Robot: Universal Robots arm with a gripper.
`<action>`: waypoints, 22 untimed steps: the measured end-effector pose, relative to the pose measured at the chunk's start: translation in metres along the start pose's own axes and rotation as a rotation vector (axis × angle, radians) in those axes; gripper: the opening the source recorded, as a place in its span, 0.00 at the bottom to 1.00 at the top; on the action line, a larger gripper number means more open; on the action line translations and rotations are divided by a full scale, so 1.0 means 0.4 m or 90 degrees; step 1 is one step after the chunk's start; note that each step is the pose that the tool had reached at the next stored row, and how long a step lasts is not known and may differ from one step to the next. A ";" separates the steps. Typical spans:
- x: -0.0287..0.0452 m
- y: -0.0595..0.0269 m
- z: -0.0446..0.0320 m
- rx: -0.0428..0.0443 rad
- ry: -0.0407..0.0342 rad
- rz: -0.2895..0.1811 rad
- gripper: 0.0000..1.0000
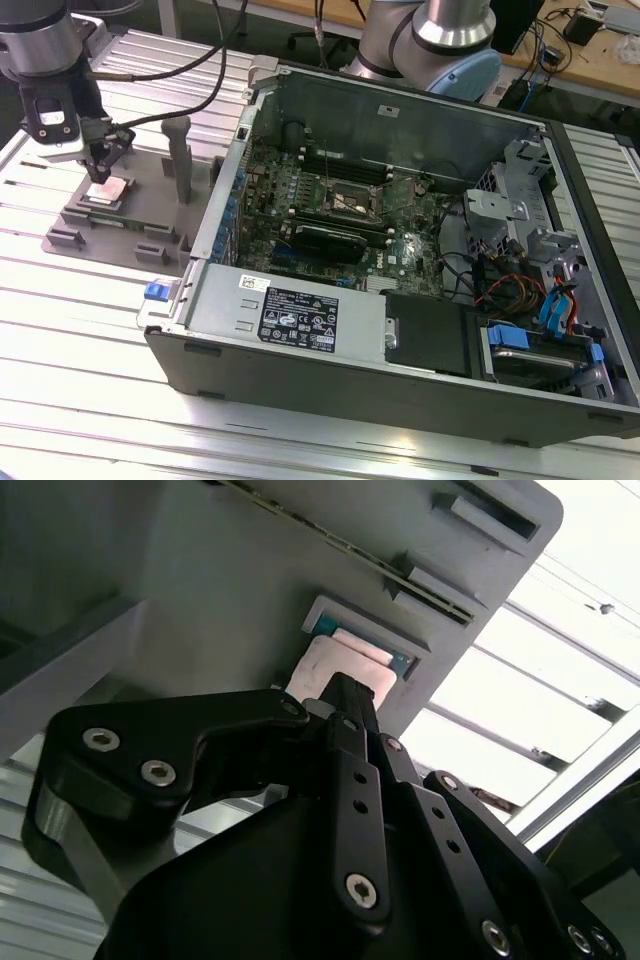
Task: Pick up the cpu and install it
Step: 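Pick up the cpu and move it towards the insertion slot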
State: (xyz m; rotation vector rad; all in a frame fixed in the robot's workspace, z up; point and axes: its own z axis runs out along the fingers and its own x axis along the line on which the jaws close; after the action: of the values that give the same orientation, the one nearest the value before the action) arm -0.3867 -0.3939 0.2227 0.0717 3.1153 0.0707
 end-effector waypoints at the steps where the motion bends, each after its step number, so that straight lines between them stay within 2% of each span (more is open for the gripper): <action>1: 0.001 0.002 0.007 0.0000 0.0000 0.000 0.11; 3: 0.000 0.004 0.014 0.0000 0.0000 0.000 0.11; 9: 0.001 0.004 0.015 0.0000 0.0000 0.000 0.11; 10: 0.001 0.004 0.015 0.0000 0.0000 0.000 0.29; 11: 0.001 0.004 0.016 0.0000 0.0000 0.000 0.36; 13: 0.001 0.005 0.016 0.0000 0.0000 0.000 0.36; 16: 0.001 0.005 0.016 0.0000 0.0000 0.000 0.54; 18: 0.000 0.005 0.019 -0.0002 -0.0004 0.000 0.54; 20: 0.001 0.004 0.035 -0.0001 0.0000 0.000 0.54; 22: 0.001 0.005 0.043 0.0000 0.0000 0.000 0.54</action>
State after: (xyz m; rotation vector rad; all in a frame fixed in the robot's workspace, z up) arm -0.3867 -0.3910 0.2056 0.0718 3.1152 0.0708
